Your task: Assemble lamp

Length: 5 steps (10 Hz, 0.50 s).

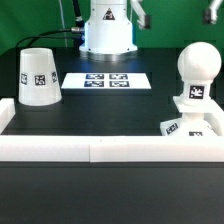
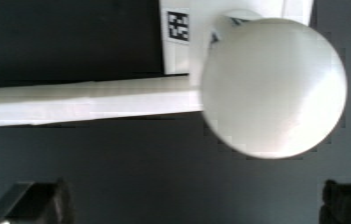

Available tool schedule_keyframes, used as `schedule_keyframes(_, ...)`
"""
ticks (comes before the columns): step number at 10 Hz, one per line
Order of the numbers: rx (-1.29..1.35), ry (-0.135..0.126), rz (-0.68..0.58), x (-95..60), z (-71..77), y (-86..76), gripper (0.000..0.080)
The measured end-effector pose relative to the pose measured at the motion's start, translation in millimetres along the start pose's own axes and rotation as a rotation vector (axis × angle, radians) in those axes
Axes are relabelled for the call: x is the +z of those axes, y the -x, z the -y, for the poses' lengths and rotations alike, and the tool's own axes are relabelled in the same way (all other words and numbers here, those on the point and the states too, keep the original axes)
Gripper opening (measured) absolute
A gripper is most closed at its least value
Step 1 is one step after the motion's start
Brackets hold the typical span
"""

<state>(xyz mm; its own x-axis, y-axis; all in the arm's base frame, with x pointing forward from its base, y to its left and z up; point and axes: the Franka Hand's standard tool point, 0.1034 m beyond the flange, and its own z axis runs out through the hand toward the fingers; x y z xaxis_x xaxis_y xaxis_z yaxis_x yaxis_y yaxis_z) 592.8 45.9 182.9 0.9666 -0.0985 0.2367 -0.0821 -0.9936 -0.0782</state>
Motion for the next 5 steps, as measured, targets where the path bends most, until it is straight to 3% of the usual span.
schedule_keyframes(5,0.007,0.000,0.004,0.9,-2.8,3.6,0.0699)
